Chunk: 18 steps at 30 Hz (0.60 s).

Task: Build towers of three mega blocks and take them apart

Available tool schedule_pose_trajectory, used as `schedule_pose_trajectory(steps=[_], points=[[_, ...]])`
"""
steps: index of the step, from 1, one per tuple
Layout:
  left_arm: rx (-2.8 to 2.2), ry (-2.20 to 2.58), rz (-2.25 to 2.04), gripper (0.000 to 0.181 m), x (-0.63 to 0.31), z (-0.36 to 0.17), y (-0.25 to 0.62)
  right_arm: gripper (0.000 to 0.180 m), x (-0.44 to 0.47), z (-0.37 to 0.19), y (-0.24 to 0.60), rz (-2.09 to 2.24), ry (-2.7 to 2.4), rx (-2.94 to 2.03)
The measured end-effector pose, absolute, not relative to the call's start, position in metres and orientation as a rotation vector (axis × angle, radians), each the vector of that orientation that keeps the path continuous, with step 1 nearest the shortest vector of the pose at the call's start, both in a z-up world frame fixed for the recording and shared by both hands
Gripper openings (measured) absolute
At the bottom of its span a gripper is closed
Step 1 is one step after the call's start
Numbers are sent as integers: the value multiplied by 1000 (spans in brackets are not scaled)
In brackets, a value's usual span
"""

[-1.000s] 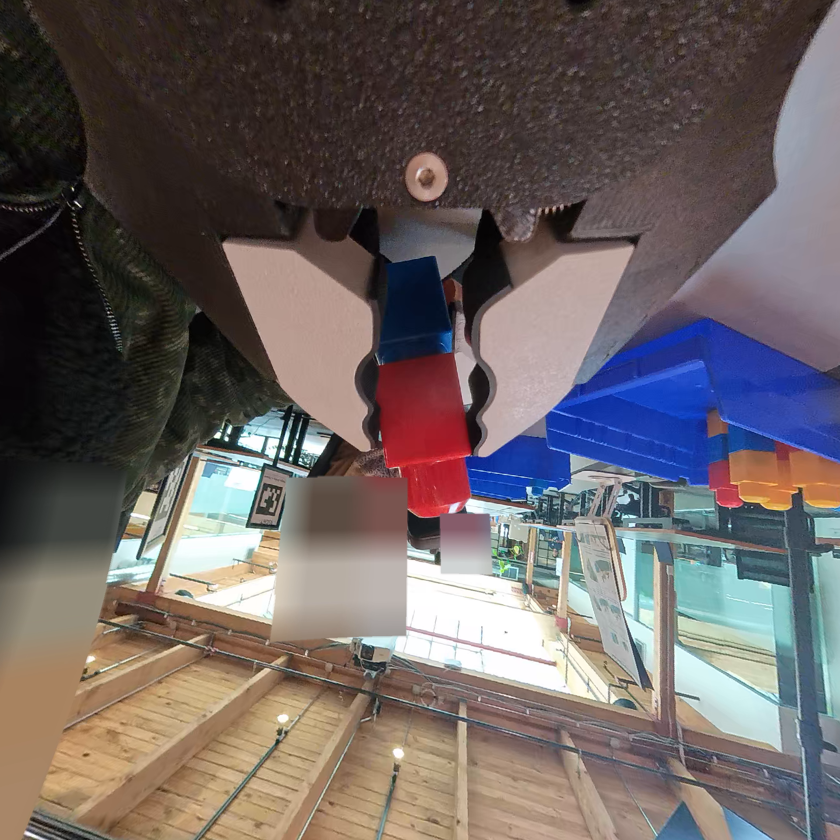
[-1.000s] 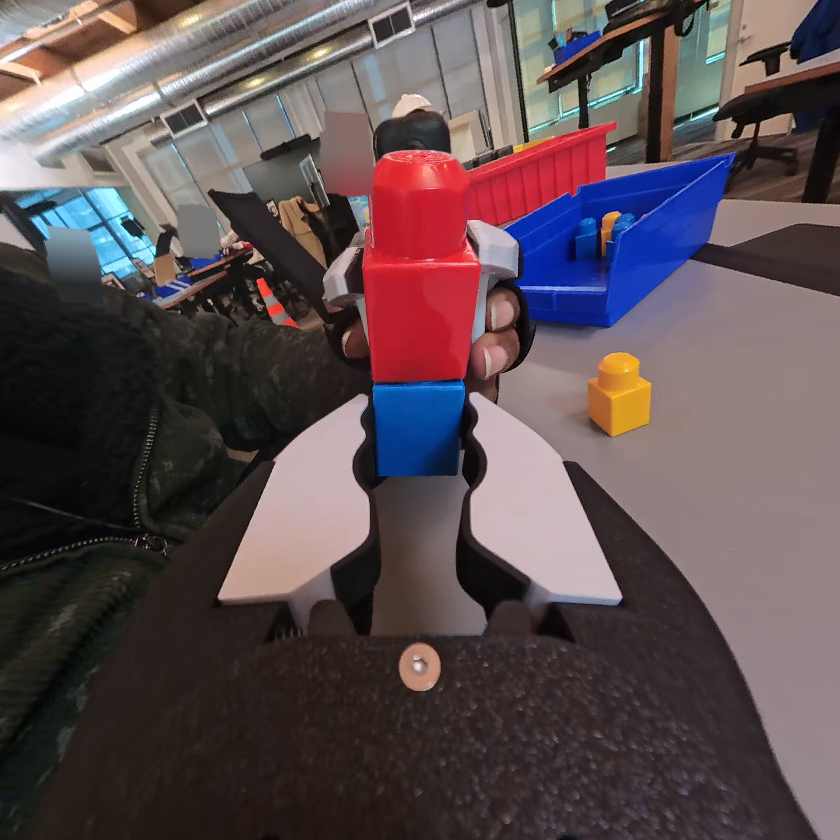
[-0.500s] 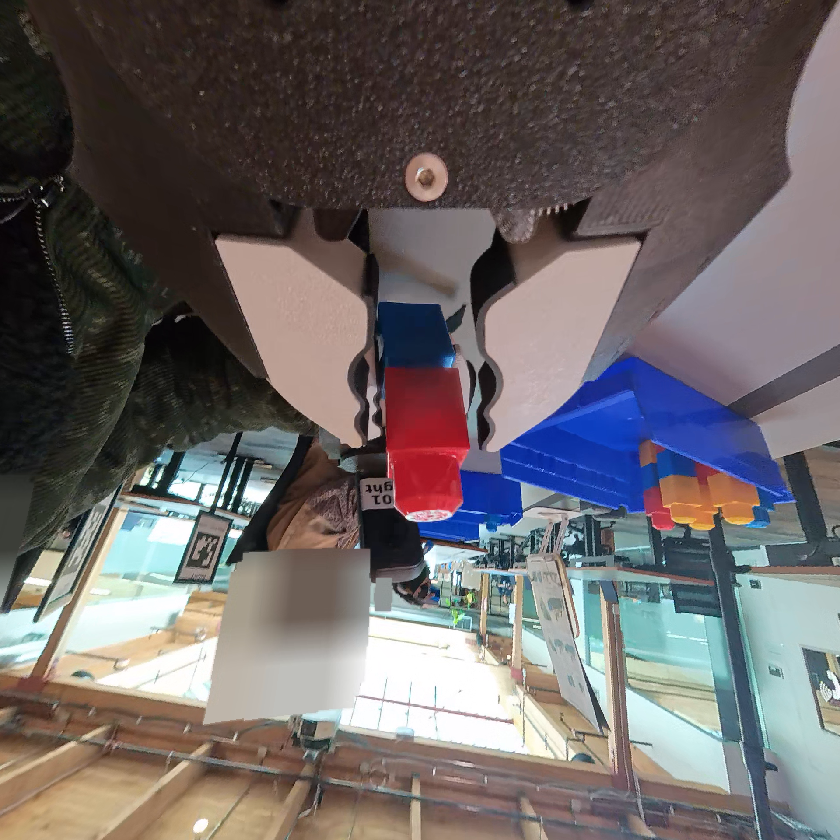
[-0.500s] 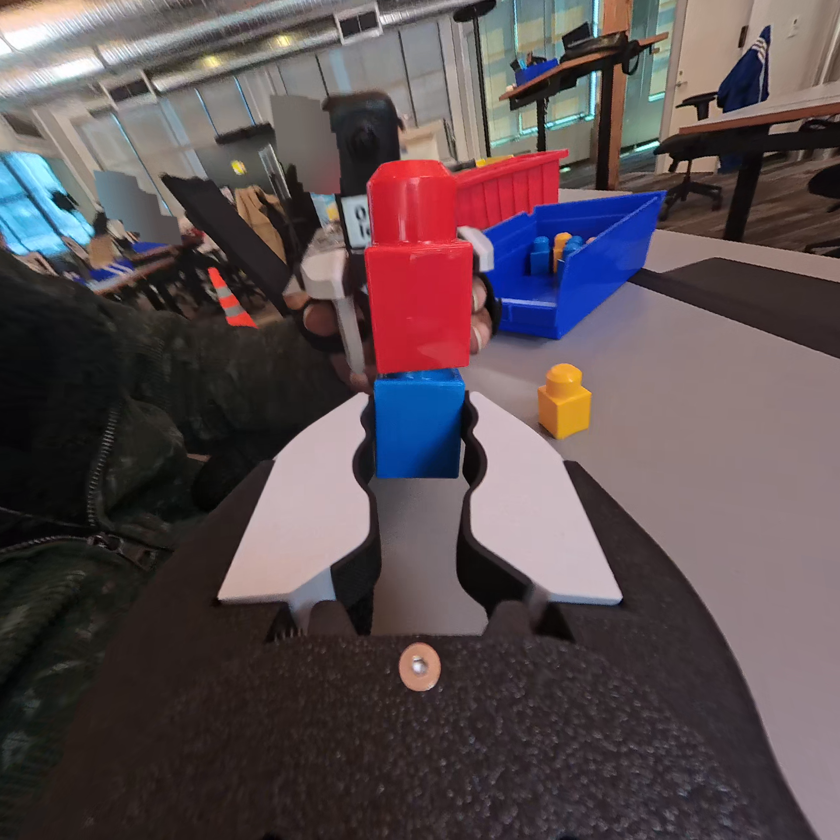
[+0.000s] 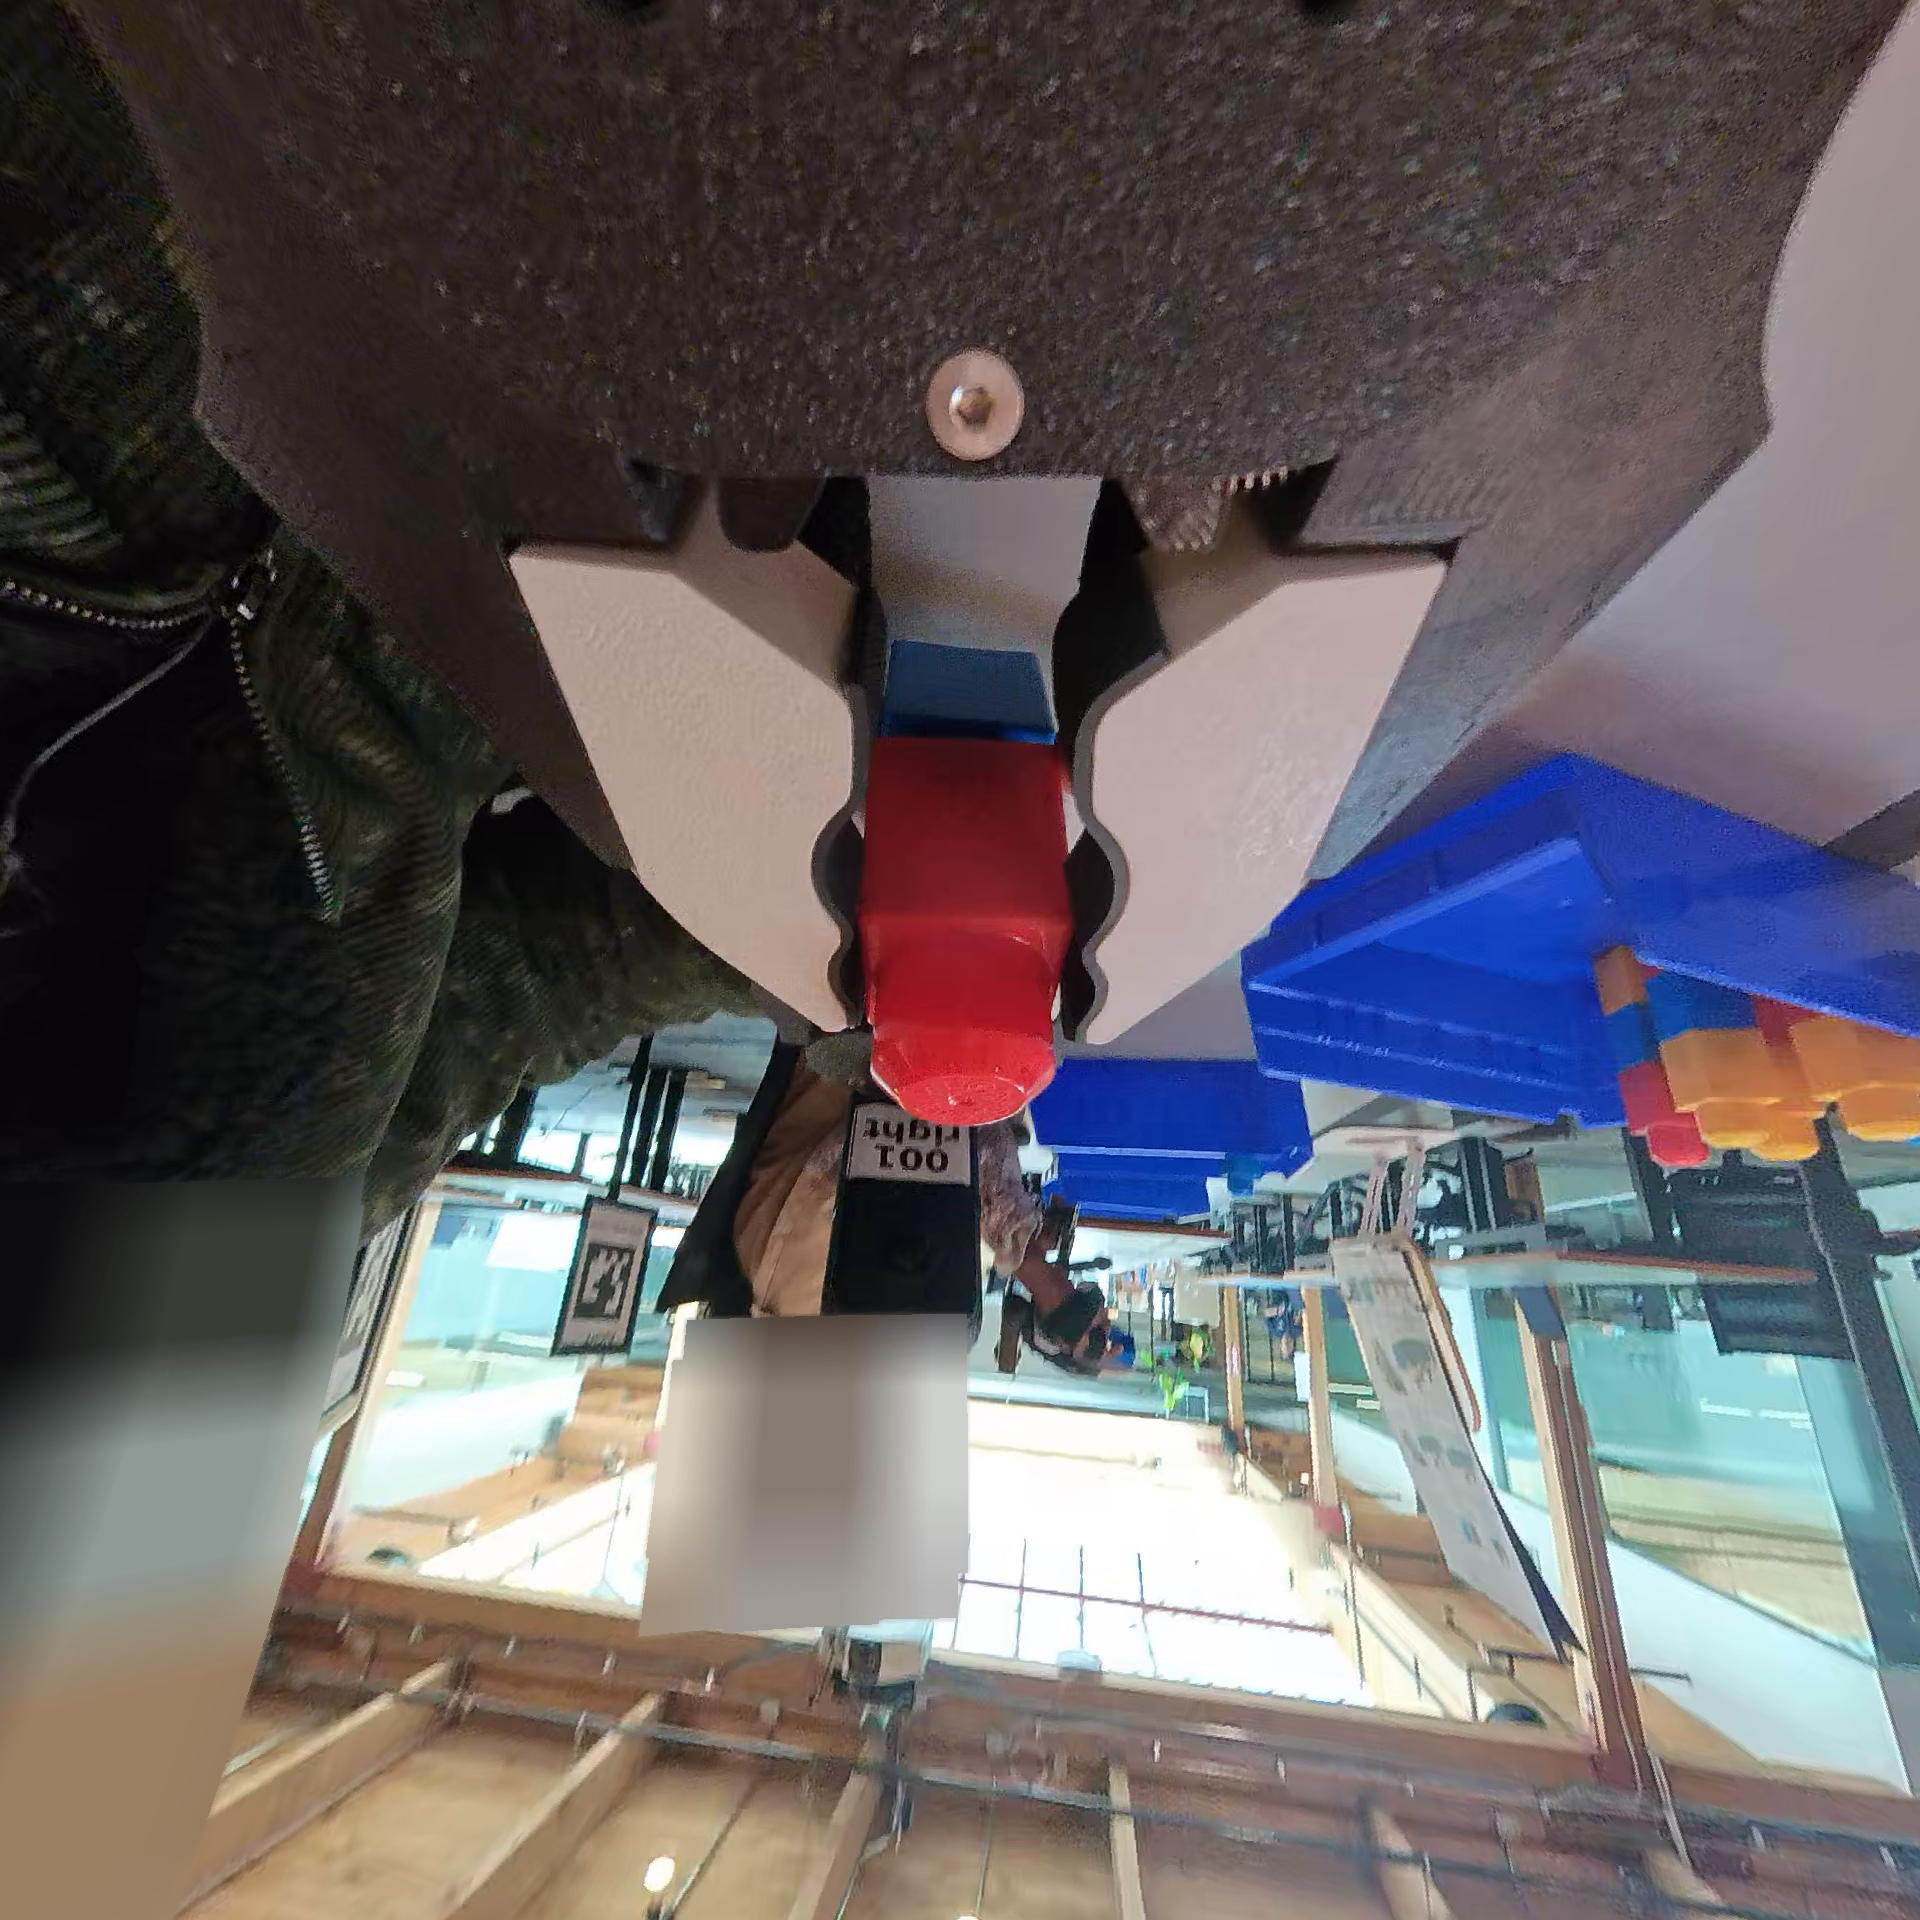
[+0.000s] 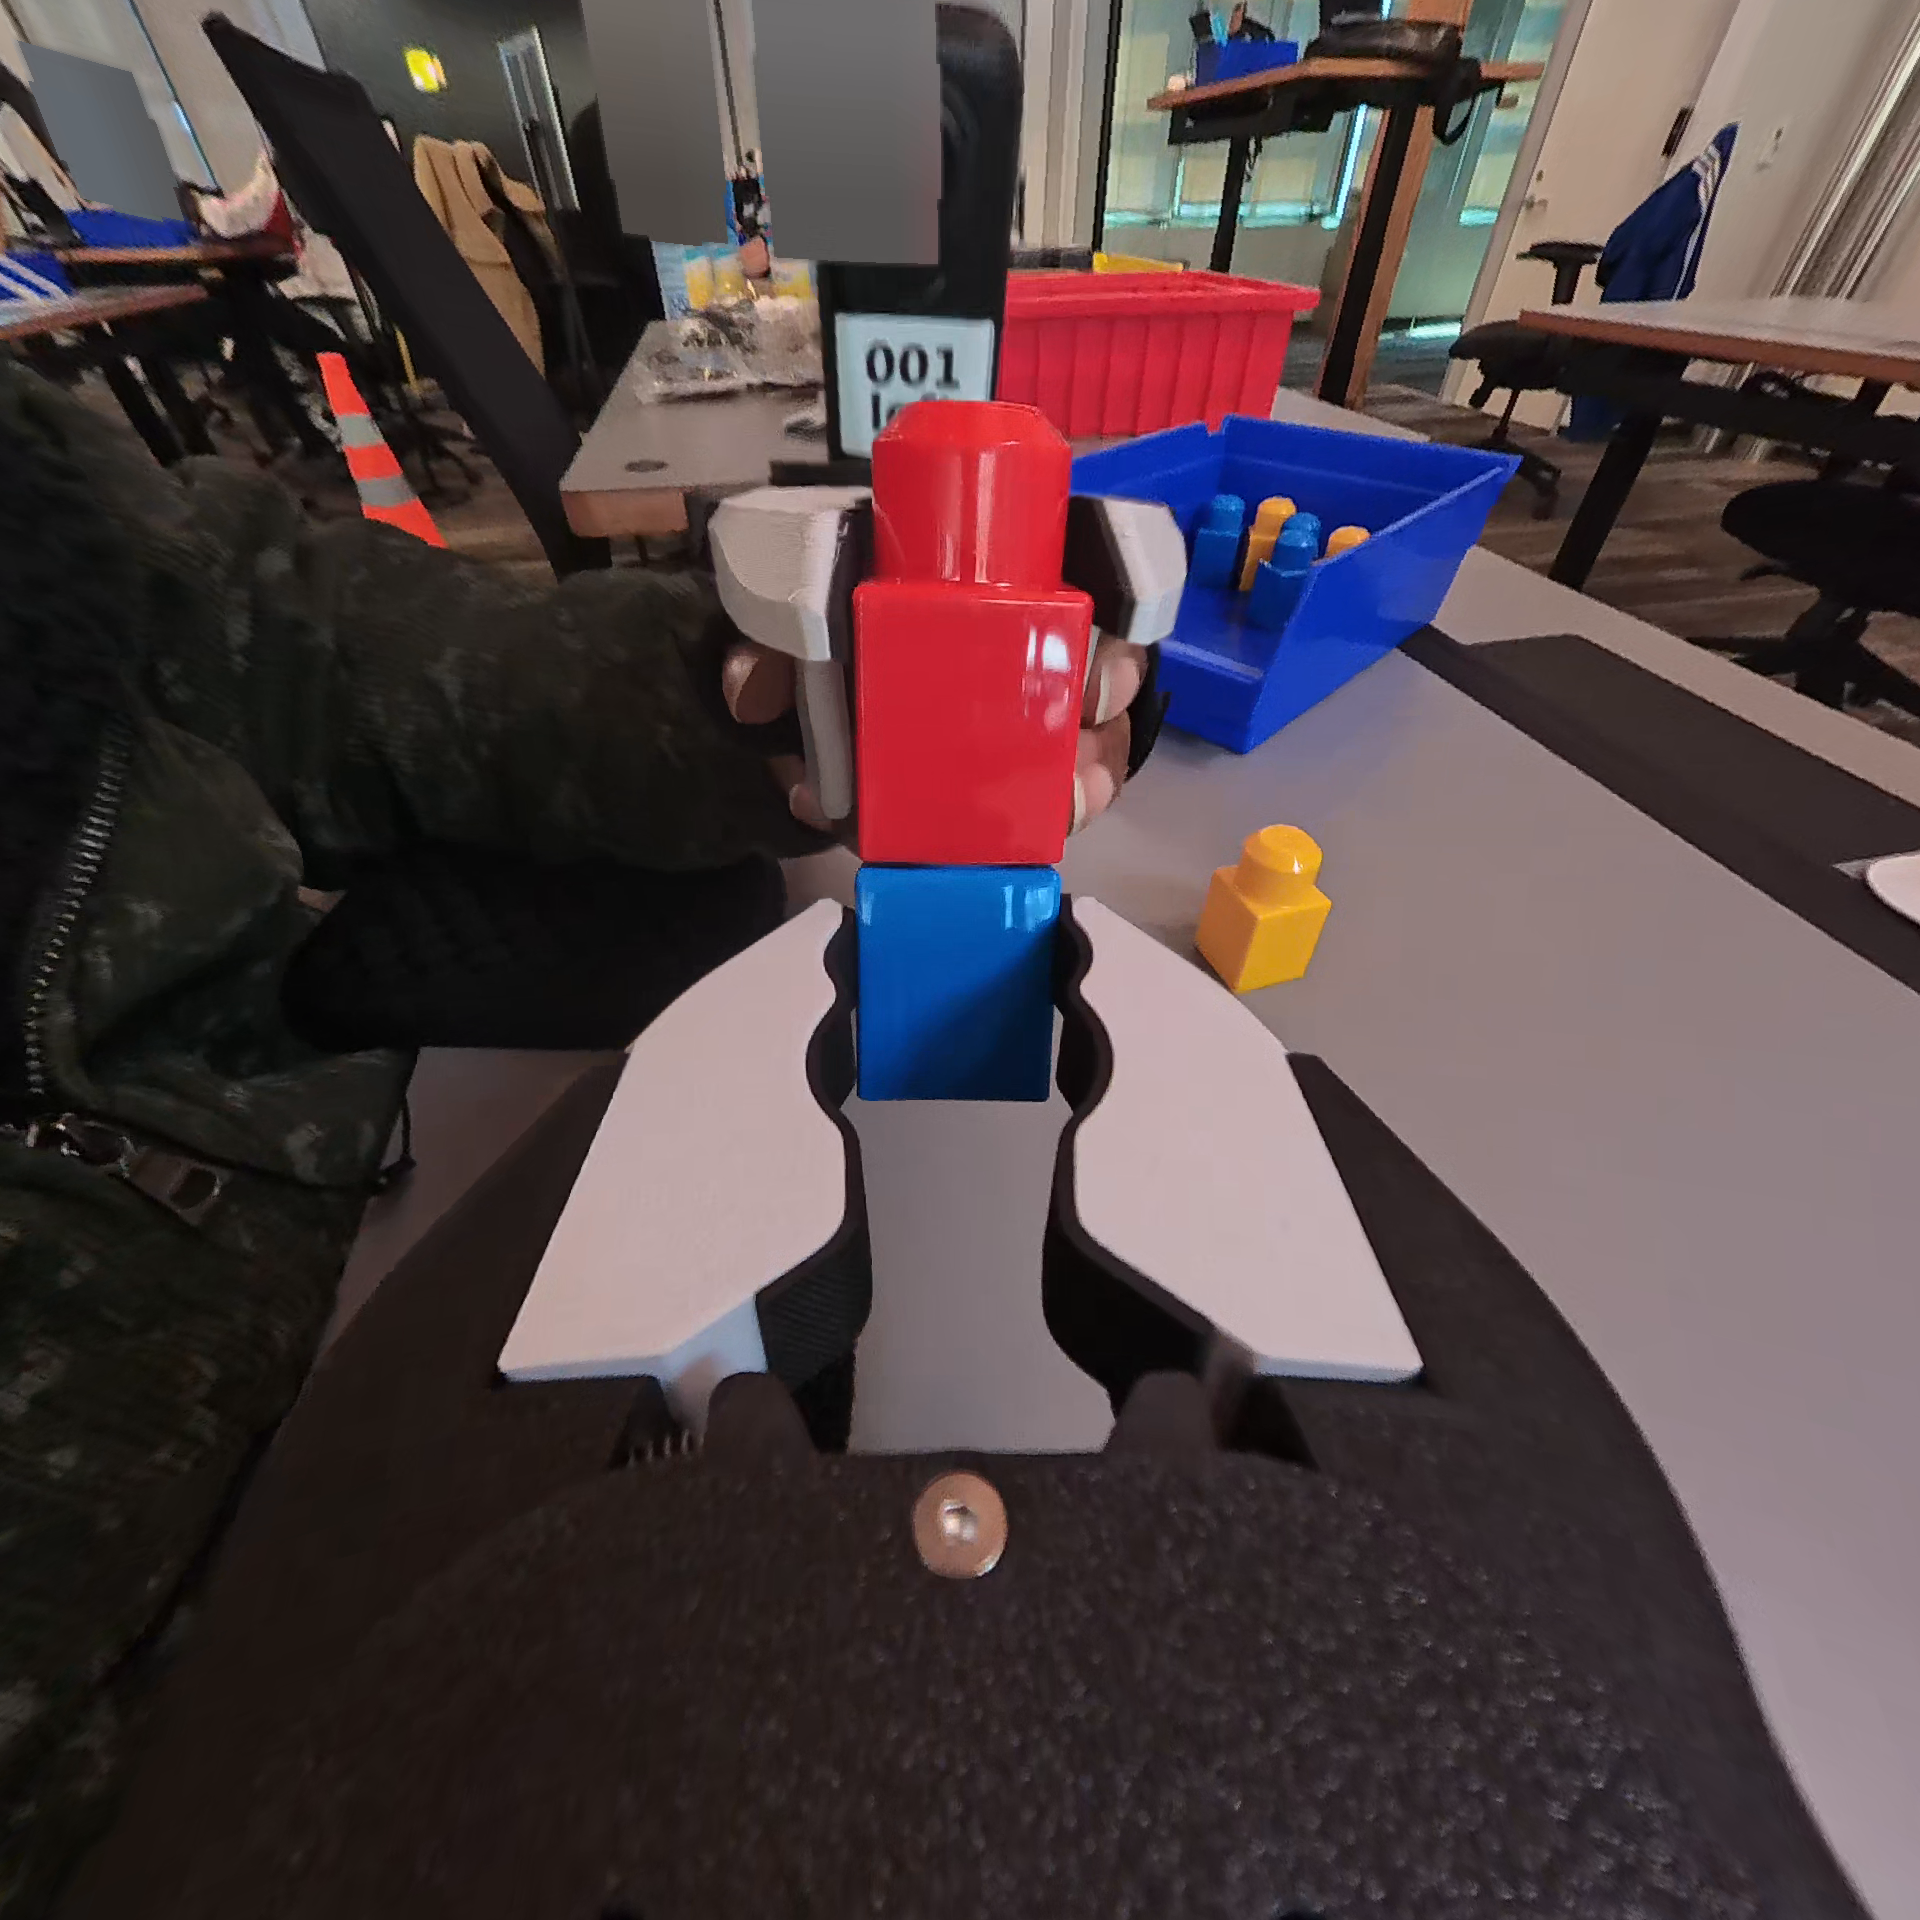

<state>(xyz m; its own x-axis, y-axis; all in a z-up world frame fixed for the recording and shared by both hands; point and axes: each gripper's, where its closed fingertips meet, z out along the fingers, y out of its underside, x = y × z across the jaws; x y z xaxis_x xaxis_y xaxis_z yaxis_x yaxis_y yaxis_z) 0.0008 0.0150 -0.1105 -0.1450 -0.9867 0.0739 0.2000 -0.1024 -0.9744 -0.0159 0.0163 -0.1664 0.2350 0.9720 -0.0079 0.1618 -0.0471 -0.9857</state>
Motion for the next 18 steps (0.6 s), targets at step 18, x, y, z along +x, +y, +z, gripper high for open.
schedule_pose_trajectory(steps=[18], points=[[-949,913,-1519,37,0,-81,20,36,-3,-126,19,1089,-978,-1349]])
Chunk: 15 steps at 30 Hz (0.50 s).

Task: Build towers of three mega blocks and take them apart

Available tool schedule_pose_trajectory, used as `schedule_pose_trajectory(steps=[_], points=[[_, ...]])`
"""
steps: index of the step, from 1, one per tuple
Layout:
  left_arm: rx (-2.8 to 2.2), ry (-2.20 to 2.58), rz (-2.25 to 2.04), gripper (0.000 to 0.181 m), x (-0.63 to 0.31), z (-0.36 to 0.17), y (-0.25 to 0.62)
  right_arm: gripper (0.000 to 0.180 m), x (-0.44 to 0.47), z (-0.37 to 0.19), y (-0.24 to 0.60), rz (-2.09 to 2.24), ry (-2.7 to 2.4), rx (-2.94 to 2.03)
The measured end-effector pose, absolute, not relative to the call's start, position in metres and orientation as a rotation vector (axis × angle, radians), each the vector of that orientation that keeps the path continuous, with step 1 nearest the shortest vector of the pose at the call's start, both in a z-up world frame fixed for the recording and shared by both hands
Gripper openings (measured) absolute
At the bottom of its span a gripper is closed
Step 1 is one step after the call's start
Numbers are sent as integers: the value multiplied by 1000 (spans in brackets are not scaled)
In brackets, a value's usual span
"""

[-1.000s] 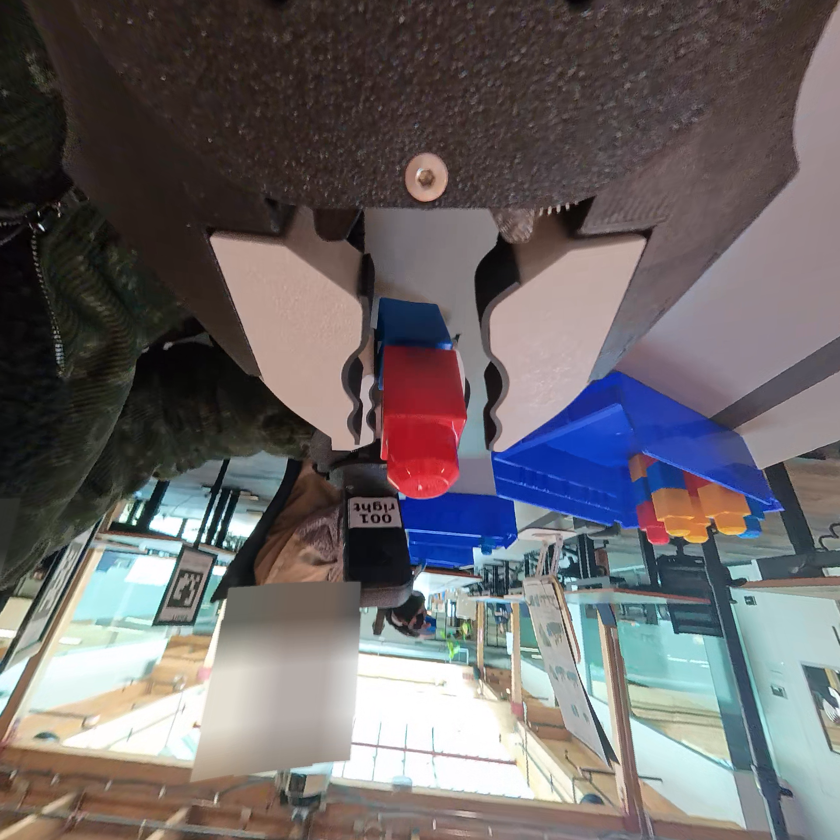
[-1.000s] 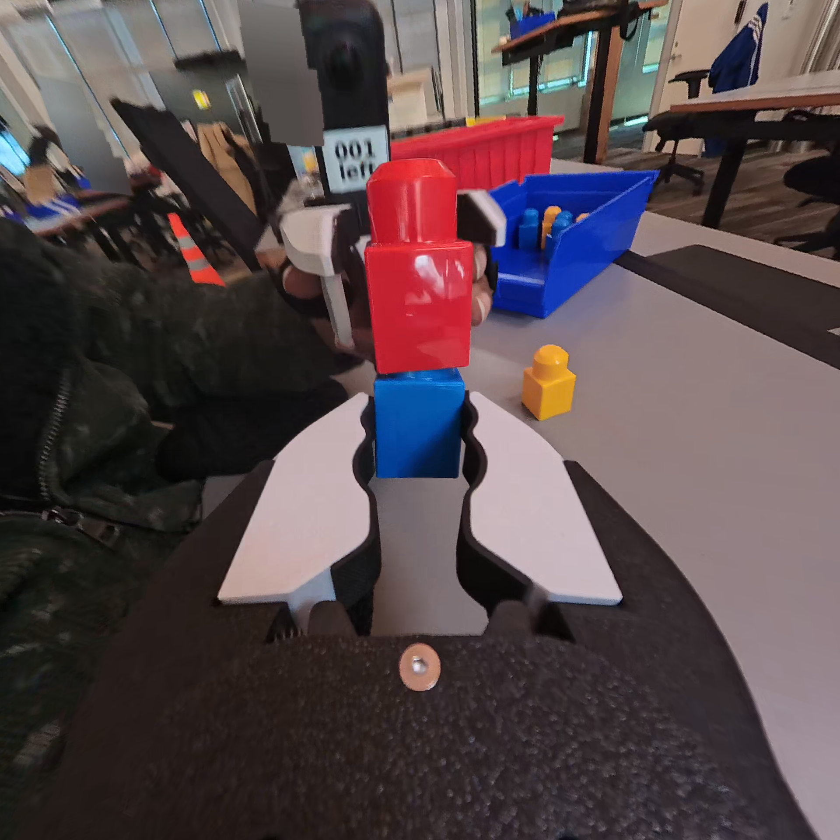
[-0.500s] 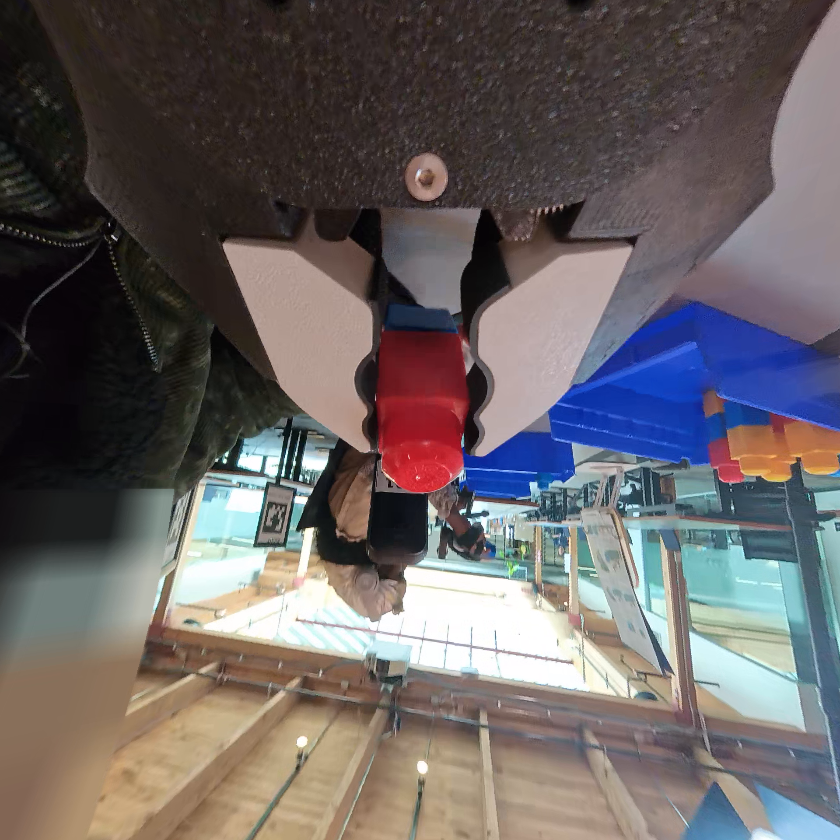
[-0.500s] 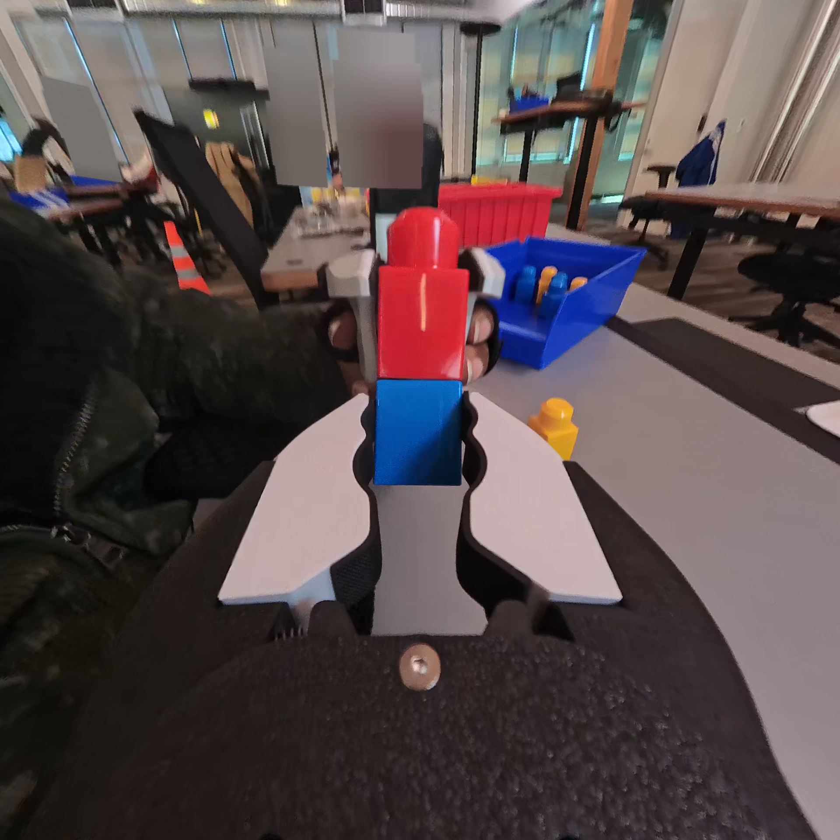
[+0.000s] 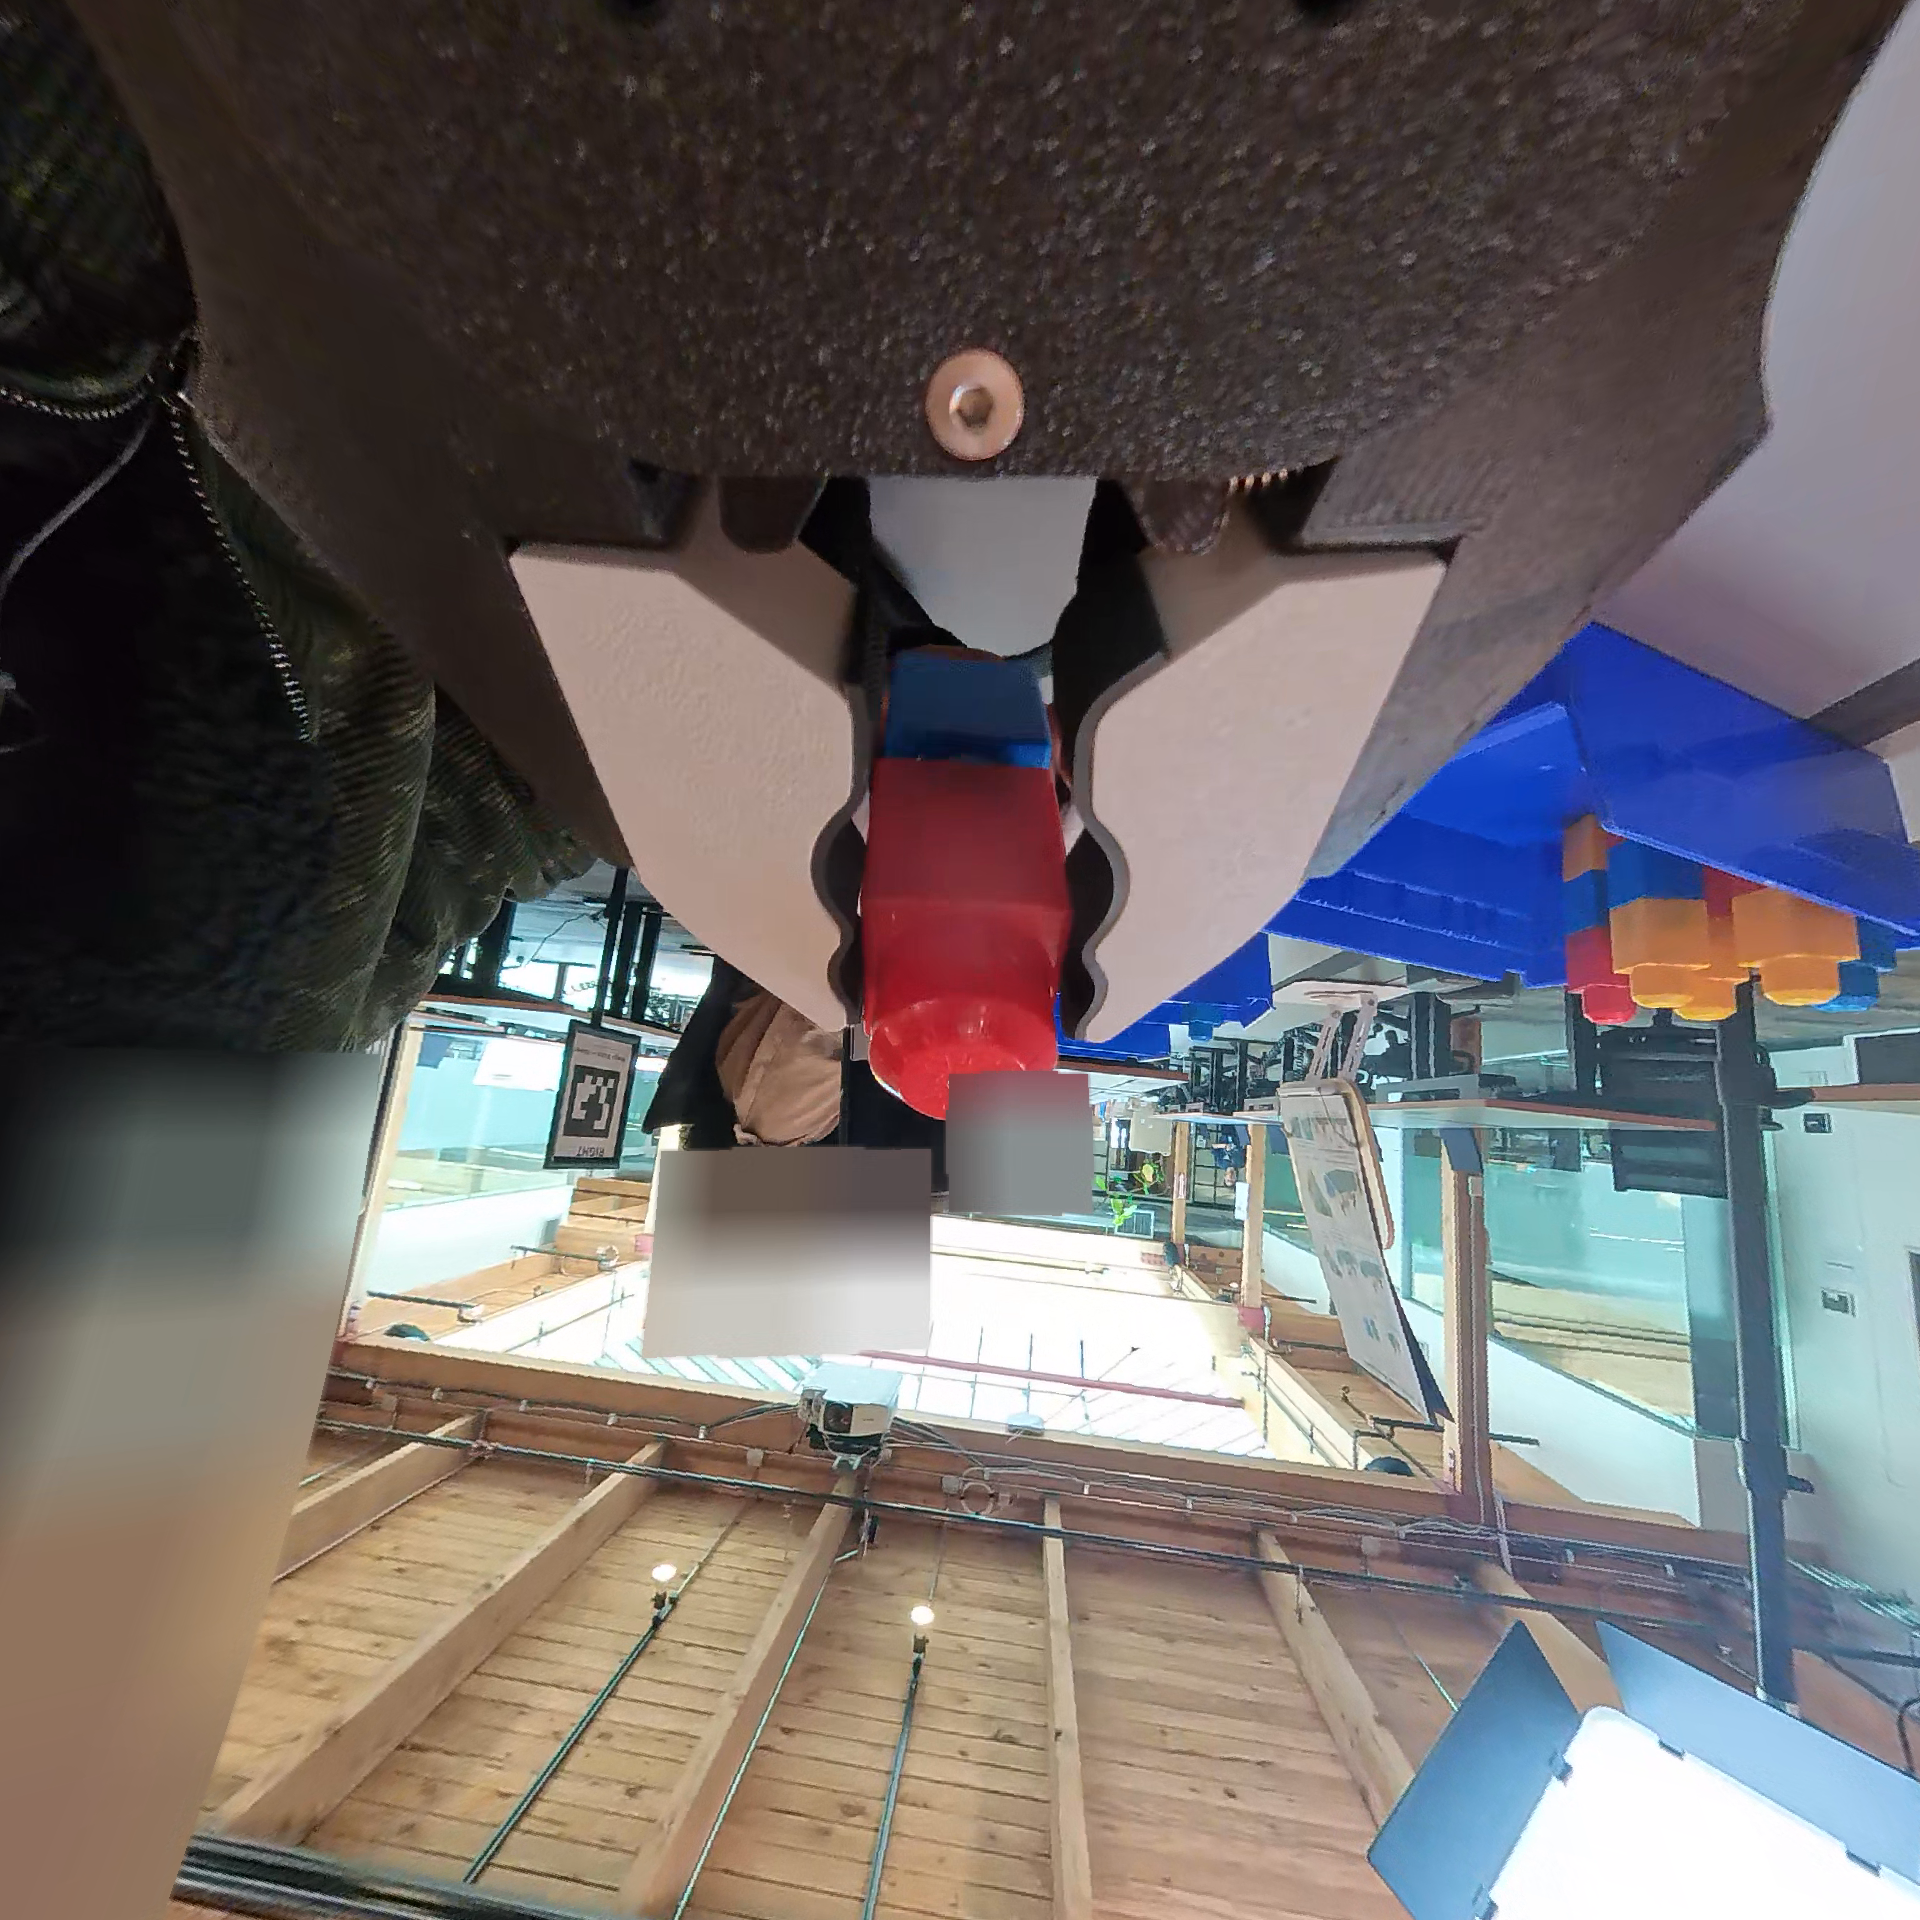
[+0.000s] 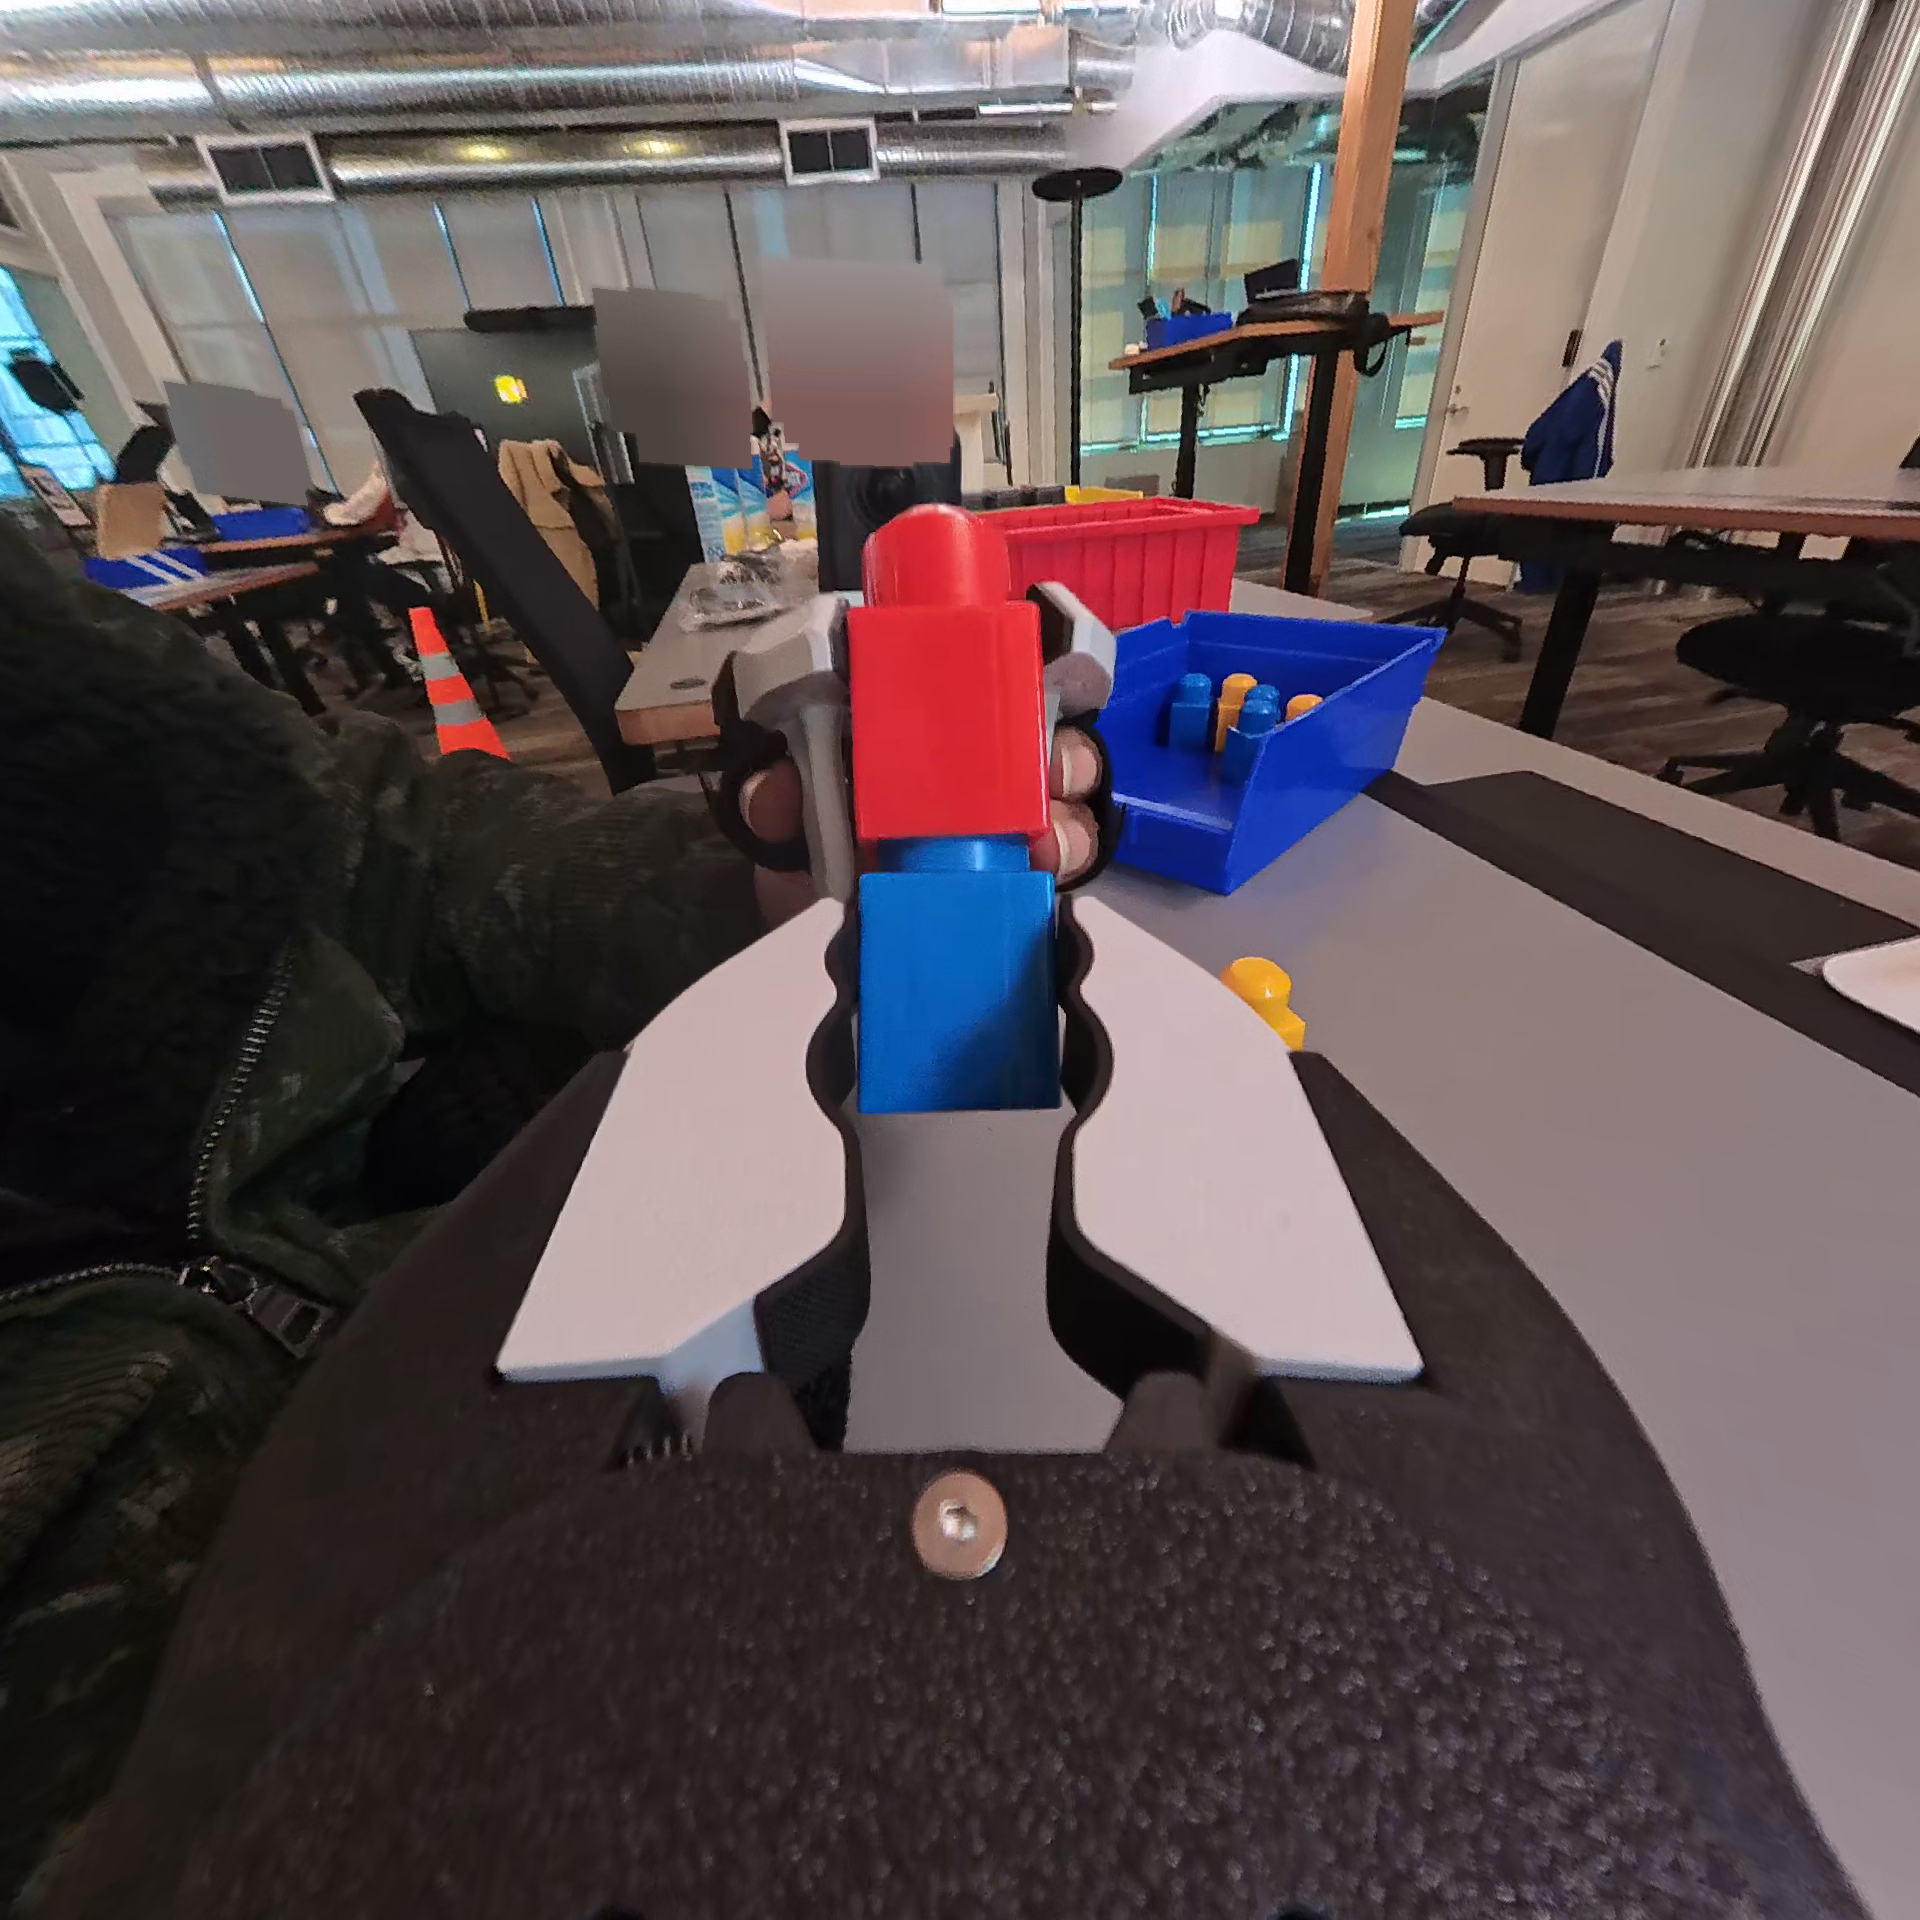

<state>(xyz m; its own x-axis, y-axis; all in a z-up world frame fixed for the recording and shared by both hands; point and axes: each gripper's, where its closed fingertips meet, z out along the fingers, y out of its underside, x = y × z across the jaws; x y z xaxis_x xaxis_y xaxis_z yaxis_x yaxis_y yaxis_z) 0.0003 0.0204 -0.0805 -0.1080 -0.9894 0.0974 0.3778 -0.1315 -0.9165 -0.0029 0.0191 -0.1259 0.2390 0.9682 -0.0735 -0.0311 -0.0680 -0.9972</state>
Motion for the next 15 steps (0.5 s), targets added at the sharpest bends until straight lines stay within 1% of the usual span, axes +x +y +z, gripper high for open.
schedule_pose_trajectory(steps=[2,3,4,6,7,8,10,11,14,15], points=[[-948,919,-1521,37,0,-81,20,43,-4,-133,22,1052,-998,-1379],[-952,923,-1521,37,-1,-81,20,45,-5,-137,23,1037,-1014,-1397],[-953,923,-1520,37,0,-82,20,42,-6,-143,23,1027,-1038,-1418],[-971,940,-1515,37,3,-87,20,13,-12,-159,21,1003,-1114,-1488],[-979,940,-1511,37,4,-89,21,12,-14,-165,21,979,-1132,-1503],[-986,932,-1516,37,2,-90,24,14,-15,-168,23,967,-1134,-1513],[-997,917,-1511,37,-3,-89,30,29,-9,-171,30,957,-1124,-1548],[-1004,916,-1494,37,-6,-90,32,33,-4,-174,35,928,-1123,-1571],[-1025,896,-1456,37,-12,-92,40,38,11,-192,44,852,-1175,-1650],[-1032,890,-1447,36,-14,-93,42,42,15,-202,46,835,-1207,-1710]])
